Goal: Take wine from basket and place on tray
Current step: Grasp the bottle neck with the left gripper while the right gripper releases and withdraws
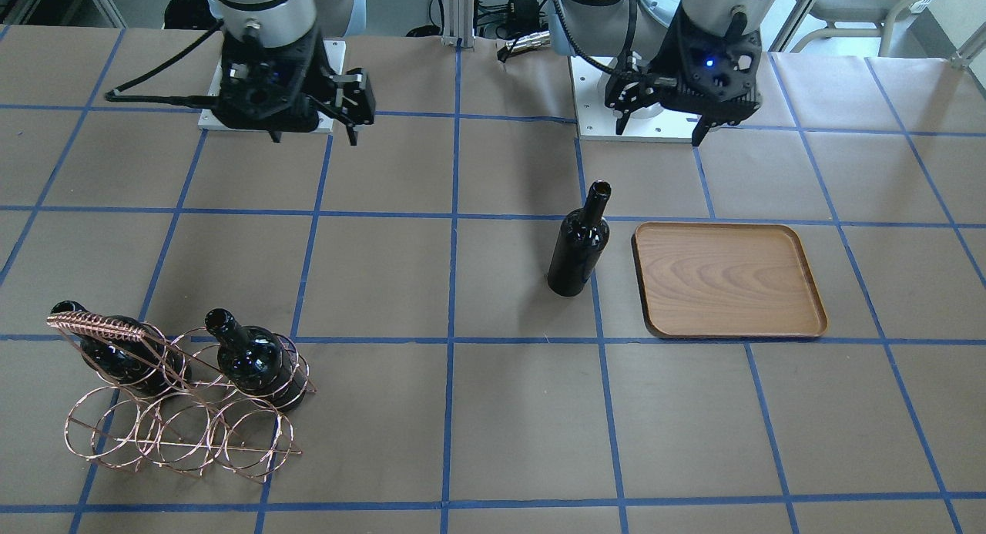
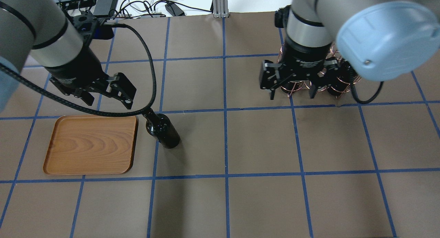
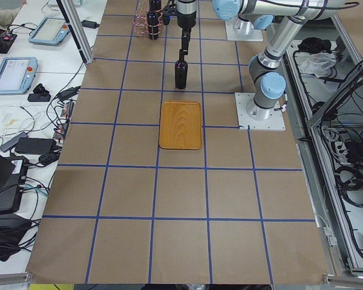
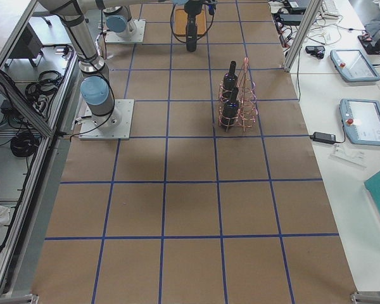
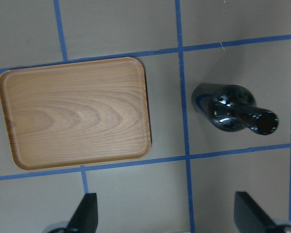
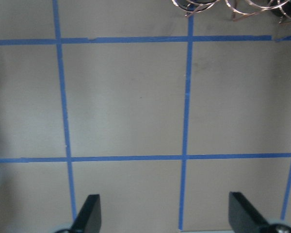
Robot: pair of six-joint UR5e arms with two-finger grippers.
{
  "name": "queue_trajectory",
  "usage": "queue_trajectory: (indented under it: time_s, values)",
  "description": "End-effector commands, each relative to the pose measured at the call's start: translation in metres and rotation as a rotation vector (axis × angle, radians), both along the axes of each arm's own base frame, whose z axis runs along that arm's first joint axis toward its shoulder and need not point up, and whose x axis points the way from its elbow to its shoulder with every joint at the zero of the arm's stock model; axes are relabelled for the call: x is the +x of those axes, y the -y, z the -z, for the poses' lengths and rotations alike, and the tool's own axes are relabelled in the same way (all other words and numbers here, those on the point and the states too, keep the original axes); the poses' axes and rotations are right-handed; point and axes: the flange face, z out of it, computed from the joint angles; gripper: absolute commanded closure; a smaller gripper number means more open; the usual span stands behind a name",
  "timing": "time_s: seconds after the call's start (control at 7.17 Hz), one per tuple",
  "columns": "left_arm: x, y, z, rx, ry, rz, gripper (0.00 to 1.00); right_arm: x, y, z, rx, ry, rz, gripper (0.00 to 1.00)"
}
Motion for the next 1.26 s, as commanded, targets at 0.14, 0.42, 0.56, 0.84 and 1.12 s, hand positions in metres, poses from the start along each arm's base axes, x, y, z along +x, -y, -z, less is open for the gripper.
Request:
queue_trajectory:
  time_s: [0.14,0.42,0.56,0.84,1.12]
  values:
    - [-0.025,0.001,0.048,0.015,0.001,0.010,0.00,-0.058,0.018,0.001,-0.088,-0.015,0.003,0.06]
    - [-0.040,0.005,0.063,0.042,0.006,0.027,0.00,-0.054,0.031,-0.018,-0.209,0.006,0.027,0.00]
    - [-0.041,0.013,0.074,0.045,0.008,0.030,0.00,-0.054,0.037,-0.027,-0.225,0.007,0.052,0.00]
    - [-0.042,0.017,0.095,0.088,0.011,0.041,0.09,-0.026,0.046,-0.030,-0.234,0.003,0.091,0.00]
    - [-0.042,0.020,0.106,0.108,0.013,0.040,0.18,-0.012,0.041,-0.032,-0.242,0.007,0.063,0.00]
